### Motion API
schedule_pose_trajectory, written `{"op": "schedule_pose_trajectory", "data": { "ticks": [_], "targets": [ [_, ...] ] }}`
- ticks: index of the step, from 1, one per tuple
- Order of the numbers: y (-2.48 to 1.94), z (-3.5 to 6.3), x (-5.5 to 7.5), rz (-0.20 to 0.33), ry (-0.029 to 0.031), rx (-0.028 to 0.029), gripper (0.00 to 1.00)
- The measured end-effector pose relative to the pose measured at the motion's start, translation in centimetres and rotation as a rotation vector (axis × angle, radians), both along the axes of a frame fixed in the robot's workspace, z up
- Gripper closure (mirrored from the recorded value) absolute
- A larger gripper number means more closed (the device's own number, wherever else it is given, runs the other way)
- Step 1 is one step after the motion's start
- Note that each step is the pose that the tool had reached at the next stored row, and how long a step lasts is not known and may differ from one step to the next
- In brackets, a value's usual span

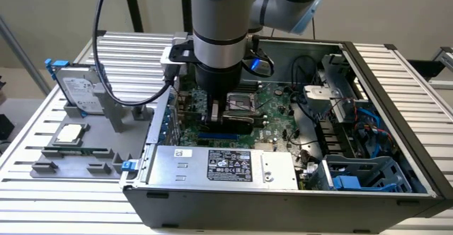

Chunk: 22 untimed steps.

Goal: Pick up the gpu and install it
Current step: 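Insert the gpu into the slot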

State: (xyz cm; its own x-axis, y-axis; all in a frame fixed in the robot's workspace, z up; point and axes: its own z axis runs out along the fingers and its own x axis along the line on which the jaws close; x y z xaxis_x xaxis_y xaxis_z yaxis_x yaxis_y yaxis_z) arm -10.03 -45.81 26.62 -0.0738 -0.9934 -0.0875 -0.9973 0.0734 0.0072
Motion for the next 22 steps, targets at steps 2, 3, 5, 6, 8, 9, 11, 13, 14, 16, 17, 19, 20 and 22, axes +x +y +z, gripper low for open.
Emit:
{"op": "schedule_pose_trajectory", "data": {
  "ticks": [2,3,5,6,8,9,11,13,14,16,17,19,20,22],
  "targets": [
    [-0.01,0.0,0.1,-0.002,0.0018,0.0,1.0],
    [0.0,0.0,0.1,-0.004,0.0035,-0.0001,1.0],
    [0.0,0.01,0.2,-0.008,0.0085,-0.0007,1.0],
    [0.0,0.05,0.3,-0.01,0.0126,-0.0014,1.0],
    [0.0,0.12,0.4,-0.013,0.024,-0.0028,1.0],
    [0.0,0.15,0.4,-0.014,0.0304,-0.0039,1.0],
    [0.0,0.19,0.5,-0.017,0.0434,-0.0064,1.0],
    [0.0,0.19,0.7,-0.019,0.0504,-0.0074,1.0],
    [0.0,0.2,0.7,-0.02,0.0518,-0.0078,1.0],
    [0.0,0.2,0.8,-0.021,0.0528,-0.0077,1.0],
    [0.0,0.19,0.9,-0.022,0.0531,-0.0076,1.0],
    [0.0,0.17,1.0,-0.025,0.0538,-0.0074,1.0],
    [0.0,0.16,1.0,-0.026,0.054,-0.0074,1.0],
    [0.0,0.14,1.2,-0.029,0.0549,-0.0073,1.0]
  ]
}}
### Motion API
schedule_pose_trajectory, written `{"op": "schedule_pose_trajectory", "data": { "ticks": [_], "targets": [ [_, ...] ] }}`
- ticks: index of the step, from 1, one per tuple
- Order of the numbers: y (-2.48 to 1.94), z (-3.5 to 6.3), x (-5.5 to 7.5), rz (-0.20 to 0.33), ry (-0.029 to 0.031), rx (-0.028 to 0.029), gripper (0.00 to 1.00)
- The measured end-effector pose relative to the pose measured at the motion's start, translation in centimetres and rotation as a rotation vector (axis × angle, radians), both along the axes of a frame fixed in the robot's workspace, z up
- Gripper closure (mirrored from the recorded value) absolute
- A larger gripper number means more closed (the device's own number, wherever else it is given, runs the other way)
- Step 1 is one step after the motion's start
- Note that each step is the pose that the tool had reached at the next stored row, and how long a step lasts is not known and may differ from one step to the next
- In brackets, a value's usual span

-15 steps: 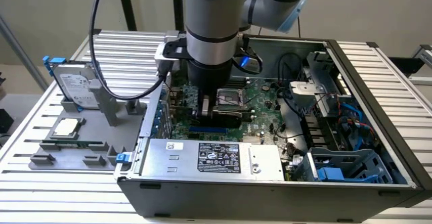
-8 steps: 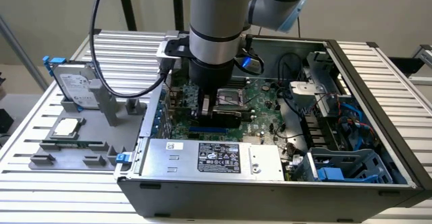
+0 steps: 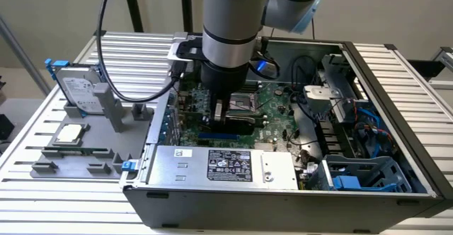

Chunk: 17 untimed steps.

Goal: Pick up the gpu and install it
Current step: 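Insert the gpu into the slot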

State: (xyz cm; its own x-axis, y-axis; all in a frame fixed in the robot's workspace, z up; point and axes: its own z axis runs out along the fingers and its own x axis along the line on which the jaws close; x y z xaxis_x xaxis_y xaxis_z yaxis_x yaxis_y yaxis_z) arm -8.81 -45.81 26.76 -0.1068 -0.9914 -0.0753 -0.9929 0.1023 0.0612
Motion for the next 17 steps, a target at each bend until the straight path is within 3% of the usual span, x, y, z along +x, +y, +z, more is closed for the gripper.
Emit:
{"op": "schedule_pose_trajectory", "data": {
  "ticks": [5,8,12,15,17],
  "targets": [
    [0.0,-0.01,0.42,-0.003,0.0067,0.0,1.0],
    [0.0,-0.01,0.69,-0.003,0.0193,-0.0002,1.0],
    [0.0,-0.01,1.01,-0.003,0.045,-0.0002,1.0],
    [0.0,-0.01,1.01,-0.003,0.0596,-0.0019,1.0],
    [0.0,-0.03,1.04,-0.003,0.0626,-0.007,1.0]
  ]
}}
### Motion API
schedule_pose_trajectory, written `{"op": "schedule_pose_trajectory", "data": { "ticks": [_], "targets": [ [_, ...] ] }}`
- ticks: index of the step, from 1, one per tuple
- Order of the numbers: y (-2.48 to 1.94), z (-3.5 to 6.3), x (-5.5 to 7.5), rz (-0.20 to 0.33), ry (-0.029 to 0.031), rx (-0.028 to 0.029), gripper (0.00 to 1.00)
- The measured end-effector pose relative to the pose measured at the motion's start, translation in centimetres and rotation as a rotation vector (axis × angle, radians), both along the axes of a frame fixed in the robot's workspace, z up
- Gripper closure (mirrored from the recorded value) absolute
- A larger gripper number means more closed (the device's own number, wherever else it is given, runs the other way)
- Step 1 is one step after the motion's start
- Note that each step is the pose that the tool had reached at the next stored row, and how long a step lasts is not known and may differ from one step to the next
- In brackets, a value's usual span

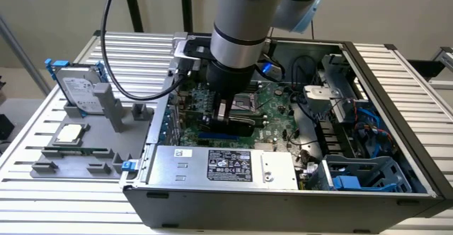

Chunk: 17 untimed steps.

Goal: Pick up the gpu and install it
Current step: 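Insert the gpu into the slot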

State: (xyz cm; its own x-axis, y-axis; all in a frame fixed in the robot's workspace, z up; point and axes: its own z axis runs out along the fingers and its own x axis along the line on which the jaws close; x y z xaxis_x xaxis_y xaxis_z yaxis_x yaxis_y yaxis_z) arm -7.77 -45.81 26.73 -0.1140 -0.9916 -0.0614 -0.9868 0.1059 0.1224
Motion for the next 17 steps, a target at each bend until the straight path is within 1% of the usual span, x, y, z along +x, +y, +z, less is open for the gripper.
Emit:
{"op": "schedule_pose_trajectory", "data": {
  "ticks": [3,4,5,10,15,17],
  "targets": [
    [0.0,-0.07,0.09,0.0,0.0026,-0.0118,1.0],
    [0.0,-0.09,0.15,0.0,0.0039,-0.0147,1.0],
    [0.01,-0.11,0.2,0.0,0.0049,-0.0161,1.0],
    [0.05,-0.12,0.25,0.008,0.0072,-0.0167,1.0],
    [0.19,-0.14,0.25,0.05,0.0074,-0.0169,1.0],
    [0.3,-0.17,0.26,0.054,0.0075,-0.017,1.0]
  ]
}}
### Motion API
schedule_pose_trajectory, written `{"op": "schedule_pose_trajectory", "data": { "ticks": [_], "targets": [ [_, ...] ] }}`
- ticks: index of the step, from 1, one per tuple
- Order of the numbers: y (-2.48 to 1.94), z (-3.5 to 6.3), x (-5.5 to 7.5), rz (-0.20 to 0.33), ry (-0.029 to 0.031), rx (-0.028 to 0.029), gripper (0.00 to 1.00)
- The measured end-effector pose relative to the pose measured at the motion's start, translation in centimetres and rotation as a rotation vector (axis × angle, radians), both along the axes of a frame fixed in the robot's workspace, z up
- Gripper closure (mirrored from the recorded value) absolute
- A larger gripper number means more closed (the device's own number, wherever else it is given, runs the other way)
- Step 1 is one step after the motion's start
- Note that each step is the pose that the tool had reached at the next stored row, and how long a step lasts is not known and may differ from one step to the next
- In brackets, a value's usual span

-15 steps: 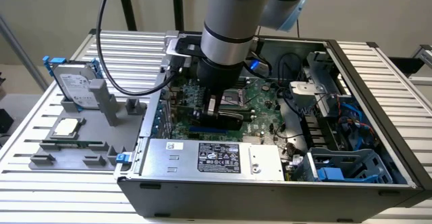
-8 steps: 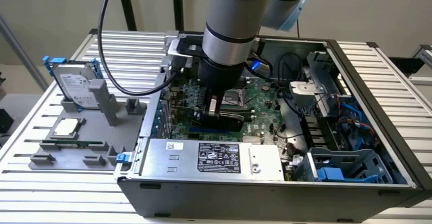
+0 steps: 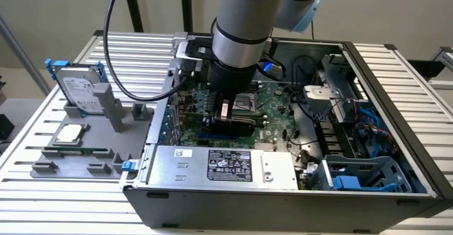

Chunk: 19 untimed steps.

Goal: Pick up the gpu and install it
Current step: 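Insert the gpu into the slot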

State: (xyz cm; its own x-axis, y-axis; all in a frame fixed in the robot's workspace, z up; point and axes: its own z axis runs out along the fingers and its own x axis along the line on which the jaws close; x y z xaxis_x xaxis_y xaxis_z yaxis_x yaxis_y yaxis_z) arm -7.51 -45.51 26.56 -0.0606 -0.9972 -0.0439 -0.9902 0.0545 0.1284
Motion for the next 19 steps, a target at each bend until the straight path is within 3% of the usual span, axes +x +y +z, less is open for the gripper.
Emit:
{"op": "schedule_pose_trajectory", "data": {
  "ticks": [3,9,19],
  "targets": [
    [0.13,-0.08,0.0,0.001,0.0017,0.0001,1.0],
    [0.19,-0.4,-0.01,0.001,0.0112,-0.0001,1.0],
    [0.48,-0.77,-0.01,0.011,0.012,0.0001,1.0]
  ]
}}
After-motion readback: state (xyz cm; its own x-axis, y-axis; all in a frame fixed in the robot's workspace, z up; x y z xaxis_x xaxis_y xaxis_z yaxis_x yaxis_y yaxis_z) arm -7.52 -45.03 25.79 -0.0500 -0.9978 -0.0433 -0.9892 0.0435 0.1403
